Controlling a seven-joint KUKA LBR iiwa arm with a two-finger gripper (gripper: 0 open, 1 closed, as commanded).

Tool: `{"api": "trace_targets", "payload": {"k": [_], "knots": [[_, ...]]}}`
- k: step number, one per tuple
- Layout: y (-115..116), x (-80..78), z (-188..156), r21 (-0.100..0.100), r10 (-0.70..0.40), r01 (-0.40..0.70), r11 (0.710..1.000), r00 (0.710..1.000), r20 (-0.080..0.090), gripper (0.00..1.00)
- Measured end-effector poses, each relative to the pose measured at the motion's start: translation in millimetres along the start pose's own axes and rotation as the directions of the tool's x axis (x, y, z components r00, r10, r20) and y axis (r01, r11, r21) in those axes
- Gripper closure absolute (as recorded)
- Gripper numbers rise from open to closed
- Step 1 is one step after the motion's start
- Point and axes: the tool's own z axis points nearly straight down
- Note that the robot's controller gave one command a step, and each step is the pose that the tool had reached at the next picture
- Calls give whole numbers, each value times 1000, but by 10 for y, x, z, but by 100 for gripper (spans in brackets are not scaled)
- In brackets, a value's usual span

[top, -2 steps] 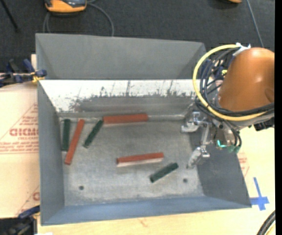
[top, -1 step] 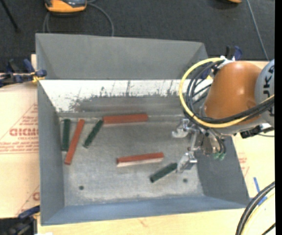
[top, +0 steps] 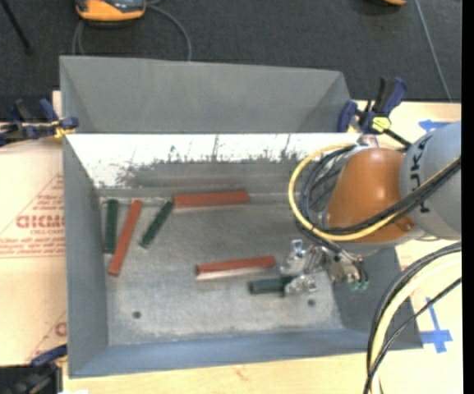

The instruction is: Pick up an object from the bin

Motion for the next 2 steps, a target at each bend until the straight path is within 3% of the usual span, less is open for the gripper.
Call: {"api": "trace_targets", "payload": {"k": [1,2], "knots": [[0,0,0,0,0,0,1000,1000,0,100],[64,-48,-1240,1,-125,125,992,992,0,100]]}}
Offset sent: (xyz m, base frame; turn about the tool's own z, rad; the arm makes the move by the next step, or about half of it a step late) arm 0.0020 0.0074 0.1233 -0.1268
